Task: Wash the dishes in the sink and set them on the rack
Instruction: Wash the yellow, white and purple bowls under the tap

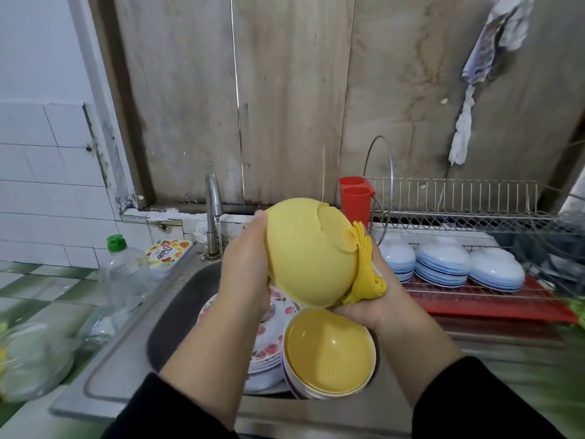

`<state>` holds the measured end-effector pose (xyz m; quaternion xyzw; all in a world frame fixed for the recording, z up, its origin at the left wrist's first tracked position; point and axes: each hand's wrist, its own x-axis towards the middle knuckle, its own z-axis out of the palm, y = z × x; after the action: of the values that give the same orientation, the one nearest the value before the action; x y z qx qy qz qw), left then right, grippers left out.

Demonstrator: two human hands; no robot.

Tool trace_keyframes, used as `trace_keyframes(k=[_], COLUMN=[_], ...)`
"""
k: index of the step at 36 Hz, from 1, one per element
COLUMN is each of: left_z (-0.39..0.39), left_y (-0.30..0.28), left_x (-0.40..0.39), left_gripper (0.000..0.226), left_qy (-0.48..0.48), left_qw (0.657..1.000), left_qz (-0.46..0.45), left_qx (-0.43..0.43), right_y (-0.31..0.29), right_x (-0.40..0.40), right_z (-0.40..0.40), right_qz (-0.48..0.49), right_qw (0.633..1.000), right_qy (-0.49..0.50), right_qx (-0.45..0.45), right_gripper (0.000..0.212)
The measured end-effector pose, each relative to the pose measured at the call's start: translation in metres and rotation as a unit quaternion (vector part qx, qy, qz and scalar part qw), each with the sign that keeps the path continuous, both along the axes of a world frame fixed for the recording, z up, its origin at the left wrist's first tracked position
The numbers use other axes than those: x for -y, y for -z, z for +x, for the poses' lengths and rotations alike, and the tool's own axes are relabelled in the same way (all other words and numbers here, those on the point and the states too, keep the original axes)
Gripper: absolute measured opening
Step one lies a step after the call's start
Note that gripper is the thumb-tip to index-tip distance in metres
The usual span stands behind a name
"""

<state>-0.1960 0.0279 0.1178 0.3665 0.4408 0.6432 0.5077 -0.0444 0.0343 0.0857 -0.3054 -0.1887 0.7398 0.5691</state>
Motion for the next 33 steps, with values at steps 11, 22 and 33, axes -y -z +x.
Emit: trace_keyframes(k=[11,22,33], left_z=[0.008,0.006,-0.013], left_y=[0.011,0.027,0.055], left_x=[0.020,0.019,0.014], left_gripper=[0.022,0.016,0.050], left_qy=[0.107,0.177,0.338], left_qw=[0.991,0.963,0.915], left_qz=[0.069,0.149,0.155], left_qx=[0.037,-0.136,-0.156], right_y=[-0.001,-0.007,-0.006], right_x=[0.005,0.008,0.008], right_z=[-0.016,-0.038,-0.047], right_qz=[-0.028,-0.063,0.019], right_qw=[0.999,0.996,0.982], right_qy=[0.023,0.037,0.165], right_qx=[-0.037,-0.050,0.092], right_gripper=[0.055,0.048,0.050])
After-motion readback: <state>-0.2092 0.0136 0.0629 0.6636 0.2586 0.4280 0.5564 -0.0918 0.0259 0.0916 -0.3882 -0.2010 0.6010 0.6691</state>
